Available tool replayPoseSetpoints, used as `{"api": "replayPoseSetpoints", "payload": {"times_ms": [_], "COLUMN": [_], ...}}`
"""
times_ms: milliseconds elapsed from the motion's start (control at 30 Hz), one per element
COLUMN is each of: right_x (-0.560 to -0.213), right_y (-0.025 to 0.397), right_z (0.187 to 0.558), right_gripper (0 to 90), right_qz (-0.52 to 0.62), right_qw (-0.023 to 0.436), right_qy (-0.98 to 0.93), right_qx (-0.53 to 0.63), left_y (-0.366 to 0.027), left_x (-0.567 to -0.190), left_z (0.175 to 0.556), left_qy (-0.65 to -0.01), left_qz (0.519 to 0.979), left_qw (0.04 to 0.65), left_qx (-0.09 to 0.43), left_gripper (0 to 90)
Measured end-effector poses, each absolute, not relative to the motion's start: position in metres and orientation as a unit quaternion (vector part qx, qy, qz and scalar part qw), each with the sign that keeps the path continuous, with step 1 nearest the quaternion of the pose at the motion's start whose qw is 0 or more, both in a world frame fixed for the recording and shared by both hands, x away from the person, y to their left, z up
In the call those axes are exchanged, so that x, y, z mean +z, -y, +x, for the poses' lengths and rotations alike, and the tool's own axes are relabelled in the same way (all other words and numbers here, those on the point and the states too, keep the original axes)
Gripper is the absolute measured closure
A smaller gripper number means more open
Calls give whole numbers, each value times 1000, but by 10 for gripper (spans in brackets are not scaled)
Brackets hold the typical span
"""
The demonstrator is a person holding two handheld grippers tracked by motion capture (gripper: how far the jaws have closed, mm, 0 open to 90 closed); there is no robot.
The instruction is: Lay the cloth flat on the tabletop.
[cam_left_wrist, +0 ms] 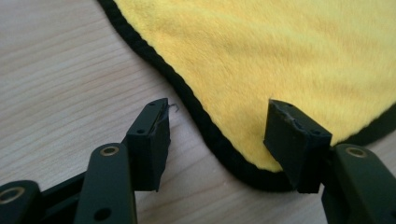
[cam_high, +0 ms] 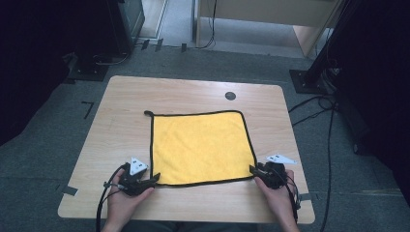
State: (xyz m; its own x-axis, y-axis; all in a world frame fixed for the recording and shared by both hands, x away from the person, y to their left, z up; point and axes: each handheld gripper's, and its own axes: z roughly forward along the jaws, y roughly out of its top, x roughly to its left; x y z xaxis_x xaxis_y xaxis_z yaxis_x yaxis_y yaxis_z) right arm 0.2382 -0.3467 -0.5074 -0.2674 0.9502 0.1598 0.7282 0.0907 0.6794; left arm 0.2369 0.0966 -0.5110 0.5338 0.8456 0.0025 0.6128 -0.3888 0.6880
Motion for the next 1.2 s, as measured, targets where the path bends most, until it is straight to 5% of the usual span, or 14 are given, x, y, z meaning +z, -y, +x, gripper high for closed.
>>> {"api": "replayPoseSetpoints", "payload": {"times_ms": [167, 467, 600, 767, 1200], "right_x": [-512, -513, -513, -510, -494], "right_y": [348, 343, 341, 344, 354], "right_z": [226, 197, 183, 176, 182], "right_gripper": [842, 841, 793, 591, 451], "right_qz": [580, 572, 575, 585, 592], "right_qw": [165, 149, 130, 145, 195], "right_qy": [-722, -726, -722, -710, -680], "right_qx": [339, 352, 363, 363, 386], "left_y": [-100, -121, -127, -131, -135], "left_x": [-510, -509, -509, -509, -513], "left_z": [235, 231, 228, 227, 224], "left_qy": [-454, -468, -472, -474, -463], "left_qz": [813, 806, 803, 803, 801], "left_qw": [316, 312, 312, 311, 330], "left_qx": [183, 183, 186, 186, 187], "left_gripper": [414, 415, 420, 422, 415]}}
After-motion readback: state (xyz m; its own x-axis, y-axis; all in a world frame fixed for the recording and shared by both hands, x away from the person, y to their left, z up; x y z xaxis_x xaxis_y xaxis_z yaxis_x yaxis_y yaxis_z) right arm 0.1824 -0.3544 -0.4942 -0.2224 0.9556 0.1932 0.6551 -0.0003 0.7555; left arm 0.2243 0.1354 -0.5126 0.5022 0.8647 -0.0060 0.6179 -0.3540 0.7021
